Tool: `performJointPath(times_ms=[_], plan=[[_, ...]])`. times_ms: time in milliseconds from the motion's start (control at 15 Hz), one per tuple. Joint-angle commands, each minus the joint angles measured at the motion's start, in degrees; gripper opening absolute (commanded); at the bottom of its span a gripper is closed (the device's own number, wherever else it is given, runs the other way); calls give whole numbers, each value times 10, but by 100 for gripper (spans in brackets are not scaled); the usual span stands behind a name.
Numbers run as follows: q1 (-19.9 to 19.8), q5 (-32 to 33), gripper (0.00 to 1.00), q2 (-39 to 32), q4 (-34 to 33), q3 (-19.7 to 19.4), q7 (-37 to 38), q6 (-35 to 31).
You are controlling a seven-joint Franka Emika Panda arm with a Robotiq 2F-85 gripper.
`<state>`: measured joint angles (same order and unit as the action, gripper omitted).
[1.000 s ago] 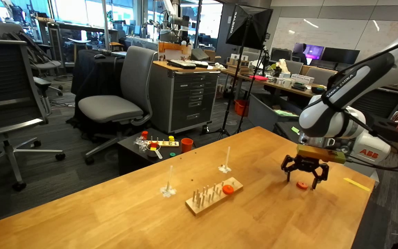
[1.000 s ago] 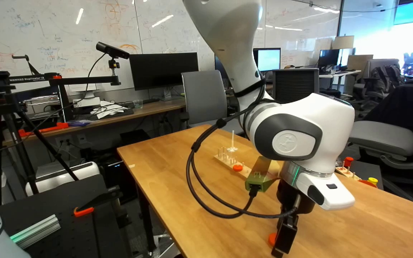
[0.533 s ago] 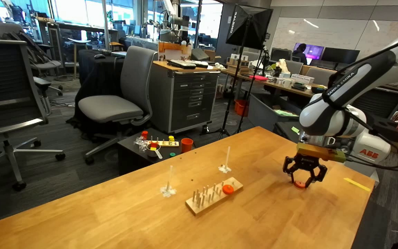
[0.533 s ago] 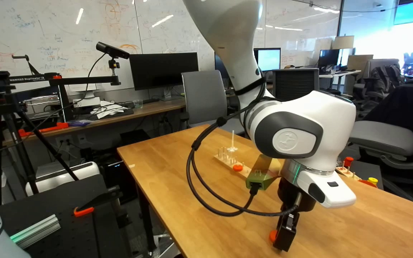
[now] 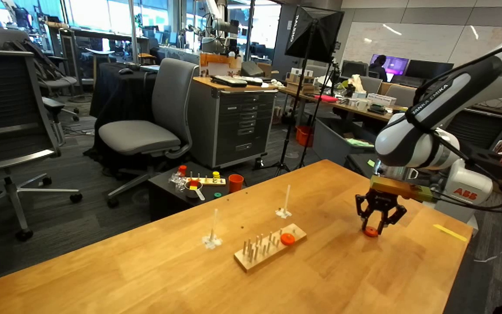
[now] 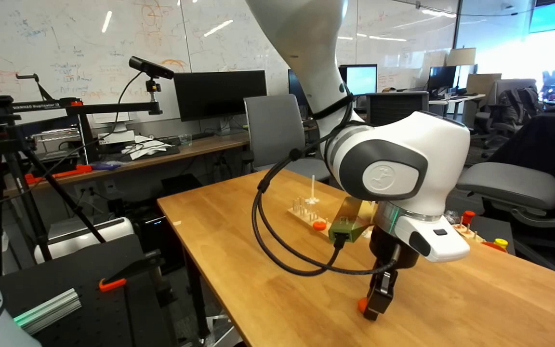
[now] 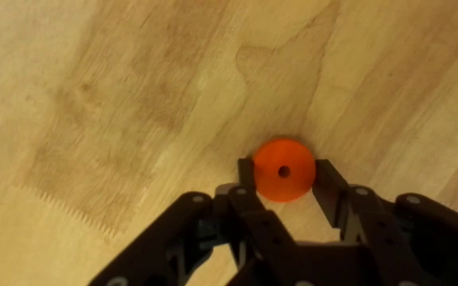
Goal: Put the yellow rings on the wooden rack- on top of each other
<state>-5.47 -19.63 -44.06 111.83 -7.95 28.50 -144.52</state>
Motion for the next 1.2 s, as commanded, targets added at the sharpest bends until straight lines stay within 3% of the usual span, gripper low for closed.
performJointPath(times_ms=[0,600,1133], plan=[[23,1,17,30,5,14,-3,-1],[93,20,17,52,-24,36,5,9],[151,56,17,30,-84,43,17,37]])
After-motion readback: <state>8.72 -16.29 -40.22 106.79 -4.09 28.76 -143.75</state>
